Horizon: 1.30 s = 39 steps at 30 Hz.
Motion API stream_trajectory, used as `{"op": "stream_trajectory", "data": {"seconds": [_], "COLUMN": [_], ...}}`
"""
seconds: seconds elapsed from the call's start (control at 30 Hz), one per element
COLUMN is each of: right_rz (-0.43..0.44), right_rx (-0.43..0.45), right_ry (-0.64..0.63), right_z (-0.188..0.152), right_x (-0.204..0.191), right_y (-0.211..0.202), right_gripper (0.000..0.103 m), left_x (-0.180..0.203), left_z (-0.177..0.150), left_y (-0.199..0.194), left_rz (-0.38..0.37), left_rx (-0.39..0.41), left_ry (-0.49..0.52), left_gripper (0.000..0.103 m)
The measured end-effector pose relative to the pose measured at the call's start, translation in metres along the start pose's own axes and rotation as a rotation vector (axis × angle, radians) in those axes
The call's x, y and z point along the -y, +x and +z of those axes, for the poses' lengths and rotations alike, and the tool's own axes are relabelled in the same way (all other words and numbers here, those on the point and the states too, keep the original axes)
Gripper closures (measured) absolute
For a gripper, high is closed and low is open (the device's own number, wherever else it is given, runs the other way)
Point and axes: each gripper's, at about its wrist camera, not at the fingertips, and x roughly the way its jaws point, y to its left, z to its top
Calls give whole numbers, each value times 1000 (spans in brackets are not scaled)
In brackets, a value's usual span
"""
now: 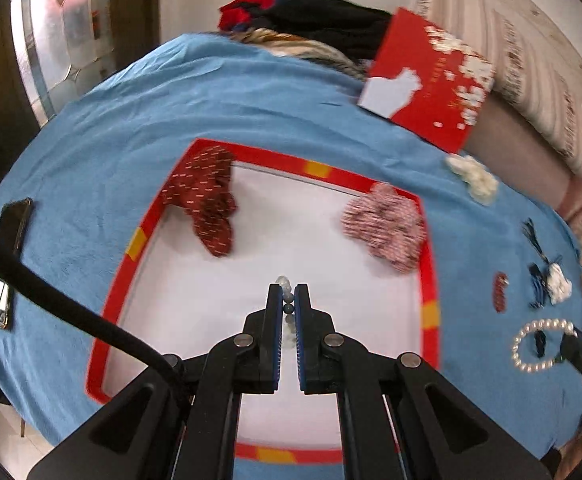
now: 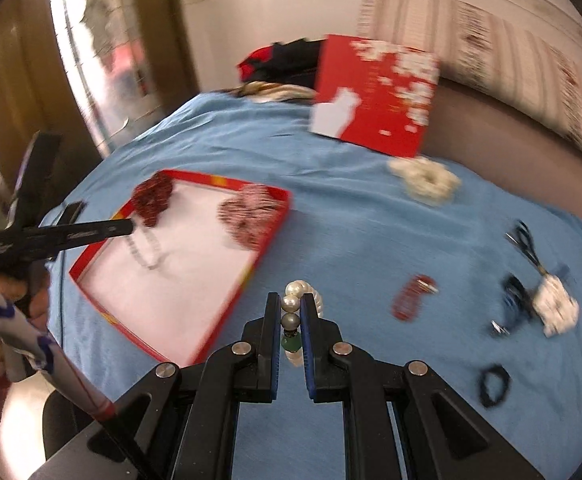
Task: Organize jewelry
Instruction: 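Carry both bracelets into the tray and open both tools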
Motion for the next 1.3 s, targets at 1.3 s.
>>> {"op": "stream_trajectory", "data": {"seconds": [1.3], "right_rz": [95], "right_rx": [-175], "right_ry": [5], "right_z": [111], "right_x": [-106], "right_y": [190], "right_gripper": [74], "left_x": [-92], "left_z": [-4], "left_y": [10], "left_rz": [-29], "left_rx": [27], "left_ry": [-162], "left_gripper": [87]}}
